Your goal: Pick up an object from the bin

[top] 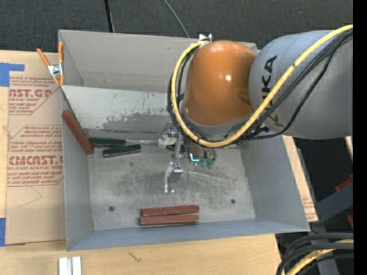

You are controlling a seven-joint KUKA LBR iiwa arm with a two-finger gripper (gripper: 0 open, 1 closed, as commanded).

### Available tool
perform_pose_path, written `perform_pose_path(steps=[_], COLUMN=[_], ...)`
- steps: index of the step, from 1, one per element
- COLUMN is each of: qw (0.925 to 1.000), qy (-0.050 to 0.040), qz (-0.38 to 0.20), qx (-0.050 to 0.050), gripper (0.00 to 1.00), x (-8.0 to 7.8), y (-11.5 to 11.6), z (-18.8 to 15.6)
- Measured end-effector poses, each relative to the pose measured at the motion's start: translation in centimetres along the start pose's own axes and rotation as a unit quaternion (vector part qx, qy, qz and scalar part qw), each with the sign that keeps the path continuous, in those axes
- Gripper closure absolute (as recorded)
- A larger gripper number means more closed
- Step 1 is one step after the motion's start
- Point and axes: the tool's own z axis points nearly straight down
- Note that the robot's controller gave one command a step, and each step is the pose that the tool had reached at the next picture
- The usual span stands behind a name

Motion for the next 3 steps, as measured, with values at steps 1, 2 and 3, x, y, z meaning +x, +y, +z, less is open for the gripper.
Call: perform_pose_path(steps=[1, 2, 3], qw=[1.0, 0.9994, 0.9999], qy=[-0.004, -0.0068, -0.0061], qz=[0.001, -0.033, -0.014], qx=[-0.001, -0.001, 0.0], gripper=[0.0, 0.0, 0.0], x=[-0.2, 0.4, -0.6], y=[-0.1, -3.1, -5.1], z=[-0.4, 4.1, 10.7])
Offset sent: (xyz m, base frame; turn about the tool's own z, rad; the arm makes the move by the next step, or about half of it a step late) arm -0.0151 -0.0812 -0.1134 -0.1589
